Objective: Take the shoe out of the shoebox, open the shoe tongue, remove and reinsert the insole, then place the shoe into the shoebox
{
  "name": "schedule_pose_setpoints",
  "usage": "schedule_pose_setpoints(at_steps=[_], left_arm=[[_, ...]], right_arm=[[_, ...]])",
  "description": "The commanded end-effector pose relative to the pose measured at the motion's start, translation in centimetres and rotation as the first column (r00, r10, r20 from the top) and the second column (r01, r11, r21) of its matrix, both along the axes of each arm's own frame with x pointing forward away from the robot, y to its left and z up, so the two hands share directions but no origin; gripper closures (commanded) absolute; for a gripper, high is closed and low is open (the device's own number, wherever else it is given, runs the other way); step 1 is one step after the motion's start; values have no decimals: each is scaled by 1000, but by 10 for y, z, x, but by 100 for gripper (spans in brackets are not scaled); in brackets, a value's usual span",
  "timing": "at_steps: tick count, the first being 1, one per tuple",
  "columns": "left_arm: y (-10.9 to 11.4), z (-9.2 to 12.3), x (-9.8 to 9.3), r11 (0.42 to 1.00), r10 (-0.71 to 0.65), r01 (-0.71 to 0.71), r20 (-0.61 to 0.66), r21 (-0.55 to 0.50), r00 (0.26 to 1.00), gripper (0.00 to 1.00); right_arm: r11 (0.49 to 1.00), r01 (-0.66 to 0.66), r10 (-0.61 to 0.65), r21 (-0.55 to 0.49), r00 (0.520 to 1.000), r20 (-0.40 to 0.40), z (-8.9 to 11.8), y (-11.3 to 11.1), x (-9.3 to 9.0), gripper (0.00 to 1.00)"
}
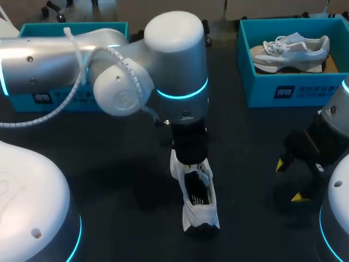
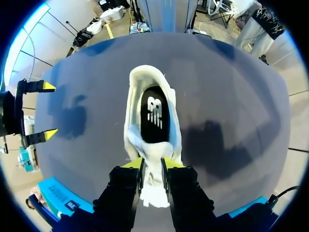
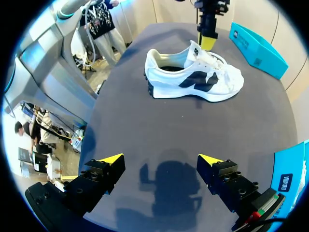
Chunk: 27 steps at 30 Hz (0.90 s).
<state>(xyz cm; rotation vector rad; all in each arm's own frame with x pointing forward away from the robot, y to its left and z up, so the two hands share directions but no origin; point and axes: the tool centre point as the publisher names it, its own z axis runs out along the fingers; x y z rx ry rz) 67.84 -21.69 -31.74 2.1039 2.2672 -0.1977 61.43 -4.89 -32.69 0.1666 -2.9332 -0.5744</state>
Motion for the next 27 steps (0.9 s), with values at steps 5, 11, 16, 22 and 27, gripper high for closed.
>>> schedule_pose_setpoints(at_steps=[5, 11, 16, 22, 27], left_arm=[[12, -24, -19, 999, -30, 30, -33, 9, 999, 75], [14, -13, -31, 998, -55, 54, -33, -15, 998, 75], [7, 3, -32, 997, -59, 58, -22, -41, 998, 74], [3, -4, -35, 998, -57, 56, -21, -25, 998, 74], [3, -13, -38, 999, -32, 32, -34, -9, 999, 75]], right_arm=[[1000, 0, 0, -1, 1000, 3, -1, 0, -1, 0], [1000, 0, 0, -1, 1000, 3, -1, 0, -1, 0], [1000, 0, 0, -1, 1000, 3, -1, 0, -1, 0], [1000, 0, 0, -1, 1000, 3, -1, 0, -1, 0], [1000, 0, 0, -1, 1000, 3, -1, 0, -1, 0]])
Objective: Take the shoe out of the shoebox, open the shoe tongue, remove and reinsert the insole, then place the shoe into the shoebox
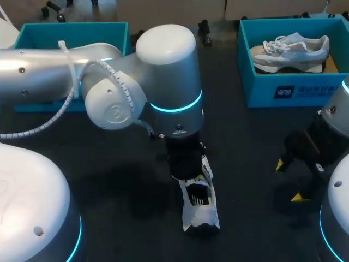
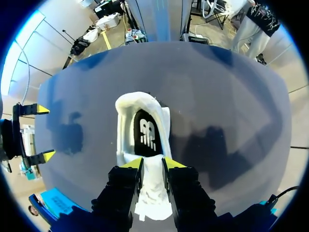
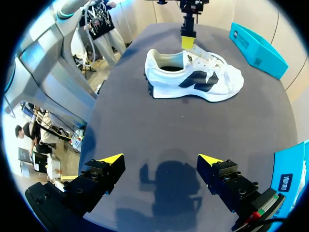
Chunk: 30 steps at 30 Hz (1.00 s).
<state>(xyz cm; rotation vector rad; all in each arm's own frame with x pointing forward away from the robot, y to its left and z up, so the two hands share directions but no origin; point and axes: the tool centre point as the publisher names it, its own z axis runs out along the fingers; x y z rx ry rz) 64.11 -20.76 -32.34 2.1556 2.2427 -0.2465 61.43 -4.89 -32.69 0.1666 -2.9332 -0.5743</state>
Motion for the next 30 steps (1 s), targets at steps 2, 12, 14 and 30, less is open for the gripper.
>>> schedule_pose_setpoints(at_steps=[2, 12, 14, 30], left_arm=[[-3, 4, -2, 1000, 17, -17, 7, -19, 1000, 76], [18, 51, -20, 969, 243, -242, -20, 58, 970, 0], [23, 57, -28, 962, 267, -262, -57, 80, 962, 0], [31, 65, -35, 958, 279, -273, -61, 88, 958, 0]], right_arm=[[1000, 0, 0, -1, 1000, 3, -1, 0, -1, 0], [1000, 0, 0, -1, 1000, 3, -1, 0, -1, 0], [1000, 0, 0, -1, 1000, 3, -1, 0, -1, 0], [1000, 0, 0, -1, 1000, 3, -1, 0, -1, 0]])
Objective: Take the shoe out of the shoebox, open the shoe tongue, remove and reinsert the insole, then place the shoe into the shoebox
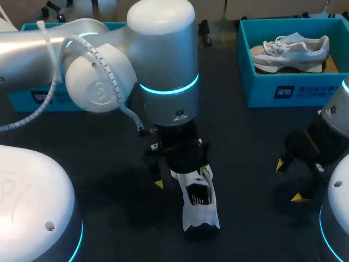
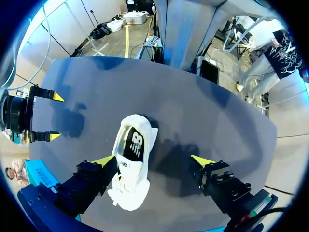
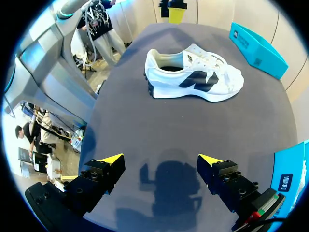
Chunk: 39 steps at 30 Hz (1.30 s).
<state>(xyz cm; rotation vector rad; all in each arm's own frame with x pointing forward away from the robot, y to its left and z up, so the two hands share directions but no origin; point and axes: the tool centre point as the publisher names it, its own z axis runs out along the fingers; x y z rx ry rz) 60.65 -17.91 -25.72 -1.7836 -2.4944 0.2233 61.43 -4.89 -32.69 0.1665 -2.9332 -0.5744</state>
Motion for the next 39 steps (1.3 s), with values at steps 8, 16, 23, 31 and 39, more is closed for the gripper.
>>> schedule_pose_setpoints(at_steps=[8, 16, 23, 31, 39], left_arm=[[1, -3, -16, 978, 204, -205, 30, 27, 978, 0], [6, -4, -33, 887, 459, -461, 64, 19, 886, 0], [5, -8, -48, 812, 581, -583, 62, 13, 811, 0], [3, -7, -54, 797, 601, -604, 77, 9, 795, 0], [3, -7, -54, 797, 601, -604, 77, 9, 795, 0]], right_arm=[[1000, 0, 0, -1, 1000, 3, -1, 0, -1, 0], [1000, 0, 0, -1, 1000, 3, -1, 0, -1, 0], [1000, 0, 0, -1, 1000, 3, -1, 0, -1, 0], [1000, 0, 0, -1, 1000, 3, -1, 0, -1, 0], [1000, 0, 0, -1, 1000, 3, -1, 0, -1, 0]])
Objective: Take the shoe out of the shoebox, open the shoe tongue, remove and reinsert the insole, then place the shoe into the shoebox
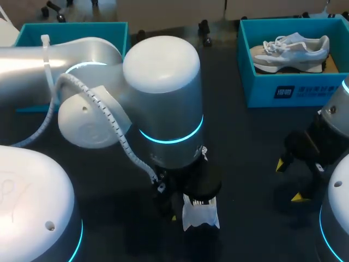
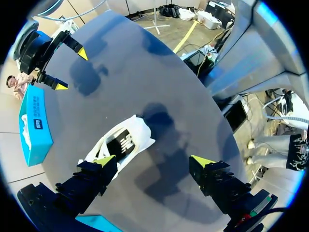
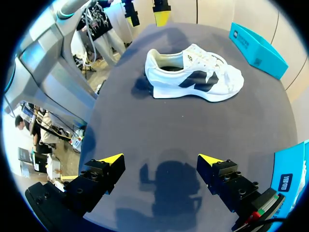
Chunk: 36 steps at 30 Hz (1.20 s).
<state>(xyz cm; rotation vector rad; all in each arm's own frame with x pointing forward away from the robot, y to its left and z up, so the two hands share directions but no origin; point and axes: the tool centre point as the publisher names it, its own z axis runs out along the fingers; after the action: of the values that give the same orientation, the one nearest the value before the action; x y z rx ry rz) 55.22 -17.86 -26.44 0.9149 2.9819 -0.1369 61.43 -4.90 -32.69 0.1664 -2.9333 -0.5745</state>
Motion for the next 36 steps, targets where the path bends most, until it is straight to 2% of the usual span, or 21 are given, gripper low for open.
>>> schedule_pose_setpoints(at_steps=[1, 3, 10, 15, 19, 26, 36], left_arm=[[2, 0, 0, 1000, -1, 1, 0, -4, 1000, 0], [2, 0, 0, 1000, -1, 1, 0, -4, 1000, 0], [3, -15, -9, 964, 267, -266, 57, -26, 962, 0], [-1, -18, -16, 939, 340, -338, 29, -58, 940, 0], [-4, -24, -21, 938, 344, -342, 33, -60, 938, 0], [-24, -38, -19, 921, 389, -387, 33, -53, 921, 0], [-47, -54, -9, 912, 410, -410, 24, -15, 912, 0]], right_arm=[[1000, 0, 0, -1, 1000, 3, -1, 0, -1, 0], [1000, 0, 0, -1, 1000, 3, -1, 0, -1, 0], [1000, 0, 0, -1, 1000, 3, -1, 0, -1, 0], [1000, 0, 0, -1, 1000, 3, -1, 0, -1, 0], [1000, 0, 0, -1, 1000, 3, -1, 0, -1, 0], [1000, 0, 0, -1, 1000, 3, -1, 0, -1, 0], [1000, 0, 0, -1, 1000, 3, -1, 0, -1, 0]])
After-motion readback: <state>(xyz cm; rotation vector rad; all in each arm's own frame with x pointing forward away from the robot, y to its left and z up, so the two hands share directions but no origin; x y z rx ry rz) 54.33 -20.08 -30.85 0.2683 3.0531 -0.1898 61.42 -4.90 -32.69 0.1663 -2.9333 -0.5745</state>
